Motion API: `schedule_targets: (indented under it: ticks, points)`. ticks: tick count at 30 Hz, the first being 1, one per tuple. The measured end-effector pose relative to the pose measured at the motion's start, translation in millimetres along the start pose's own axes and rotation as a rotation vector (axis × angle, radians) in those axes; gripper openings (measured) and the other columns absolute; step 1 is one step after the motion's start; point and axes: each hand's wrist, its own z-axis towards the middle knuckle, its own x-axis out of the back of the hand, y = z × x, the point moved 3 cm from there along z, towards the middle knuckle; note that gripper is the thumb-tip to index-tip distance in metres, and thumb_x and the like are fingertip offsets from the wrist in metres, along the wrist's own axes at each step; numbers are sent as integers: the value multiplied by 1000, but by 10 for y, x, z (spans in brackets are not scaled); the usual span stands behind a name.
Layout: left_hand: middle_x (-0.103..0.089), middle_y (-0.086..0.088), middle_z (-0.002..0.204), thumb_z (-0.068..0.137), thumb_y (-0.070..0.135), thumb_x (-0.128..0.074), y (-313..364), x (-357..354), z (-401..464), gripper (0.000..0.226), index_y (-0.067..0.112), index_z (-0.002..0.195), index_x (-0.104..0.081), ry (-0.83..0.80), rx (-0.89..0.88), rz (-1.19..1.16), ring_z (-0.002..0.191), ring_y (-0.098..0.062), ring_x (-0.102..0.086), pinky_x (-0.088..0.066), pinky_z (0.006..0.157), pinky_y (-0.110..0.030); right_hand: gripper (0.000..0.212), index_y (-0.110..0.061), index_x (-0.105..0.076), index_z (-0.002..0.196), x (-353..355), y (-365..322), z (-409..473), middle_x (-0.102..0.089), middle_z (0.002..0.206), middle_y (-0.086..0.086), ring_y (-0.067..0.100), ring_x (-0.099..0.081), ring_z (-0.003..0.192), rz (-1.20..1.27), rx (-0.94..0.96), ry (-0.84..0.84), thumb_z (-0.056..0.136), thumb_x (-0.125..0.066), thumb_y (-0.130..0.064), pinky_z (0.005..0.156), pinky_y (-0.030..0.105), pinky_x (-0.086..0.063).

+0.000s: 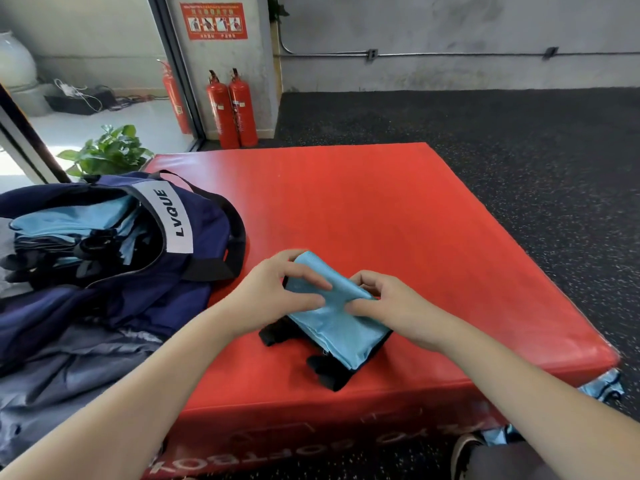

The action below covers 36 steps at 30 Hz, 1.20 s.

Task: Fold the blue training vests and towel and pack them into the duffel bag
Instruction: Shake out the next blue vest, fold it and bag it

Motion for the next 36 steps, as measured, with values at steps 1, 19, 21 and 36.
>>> schedule_targets:
  ticks: [1, 19, 21, 36]
  points:
    - [-68, 19, 104, 78, 19, -85, -13, 22, -26, 24, 40, 89, -79, -47, 25, -61, 93, 8, -58, -41, 85, -14, 13, -13, -66, 102, -13, -22, -18, -62, 82, -5, 10, -55, 73, 8, 3, -24, 89, -67, -9, 68, 27, -42]
    - [-65, 20, 113, 86, 29, -76, -159, 679, -921, 31, 48, 109, -68, 367, 57, -127, 97, 5, -60, -43, 87, -10, 40, -7, -68, 117, -558, -442, -38, -75, 101, 6, 19, -71, 85, 539, 28, 25, 79, -74, -15, 68, 25, -55]
    - [-56, 25, 122, 83, 32, -79, -179, 759, -1040, 41, 50, 115, -63, 395, 39, -78, 115, 15, -49, -34, 92, -2, 33, -9, -64, 114, -657, -543, 12, -73, 88, 7, 17, -70, 74, 570, 62, 155, 82, -73, -15, 61, 26, -56]
    - [-69, 24, 113, 87, 41, -75, -921, 2002, -1575, 32, 42, 117, -67, 1307, 82, -334, 104, -1, -66, -52, 101, -35, 28, -21, -72, 108, -2026, -1975, 1008, -74, 95, 2, 20, -65, 76, 192, 432, 195, 97, -58, -1, 71, 36, -58]
